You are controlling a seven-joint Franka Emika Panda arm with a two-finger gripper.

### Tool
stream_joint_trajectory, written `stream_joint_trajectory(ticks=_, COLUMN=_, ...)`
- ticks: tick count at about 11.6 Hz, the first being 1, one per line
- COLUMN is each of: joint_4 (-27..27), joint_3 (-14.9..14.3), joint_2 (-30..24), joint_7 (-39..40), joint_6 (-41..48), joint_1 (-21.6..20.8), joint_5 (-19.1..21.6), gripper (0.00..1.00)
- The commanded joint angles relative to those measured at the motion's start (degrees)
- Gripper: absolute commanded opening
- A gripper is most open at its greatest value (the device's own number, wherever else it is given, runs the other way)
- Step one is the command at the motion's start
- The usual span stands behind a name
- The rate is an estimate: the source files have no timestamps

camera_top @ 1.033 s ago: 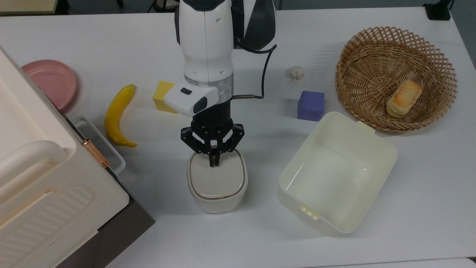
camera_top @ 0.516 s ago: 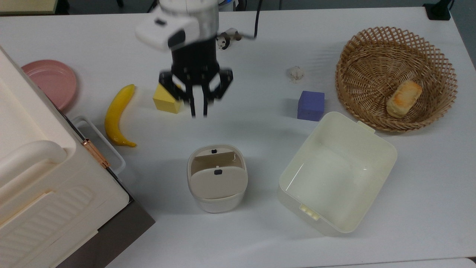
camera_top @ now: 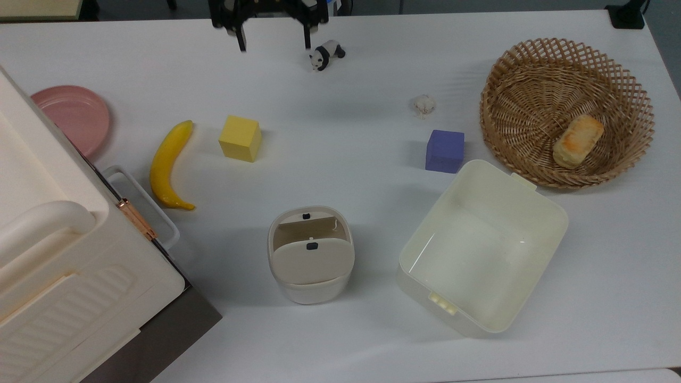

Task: Open the trash can

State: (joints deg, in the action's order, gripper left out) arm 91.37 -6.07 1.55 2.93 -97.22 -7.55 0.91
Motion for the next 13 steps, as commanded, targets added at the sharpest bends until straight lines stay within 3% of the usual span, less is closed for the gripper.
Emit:
stream_joint_trajectory(ticks=1, joint_4=3.7, joint_3=0.0, joint_2=-4.2, joint_7=0.2, joint_6=3.4, joint_1=0.9, joint_5=-1.2, gripper=1.00)
stream_joint_trajectory(ticks=4, joint_4=5.3, joint_3=0.0, joint_2=-3.8, joint_7=0.5, joint_6=2.7, joint_1=0.9, joint_5=-2.8, gripper=1.00)
stream_joint_trajectory(ticks=13, joint_4=4.1, joint_3=-1.3, joint_2=-3.5, joint_7=4.9, joint_6=4.1, joint_1=3.8, joint_5=-2.1, gripper=1.00)
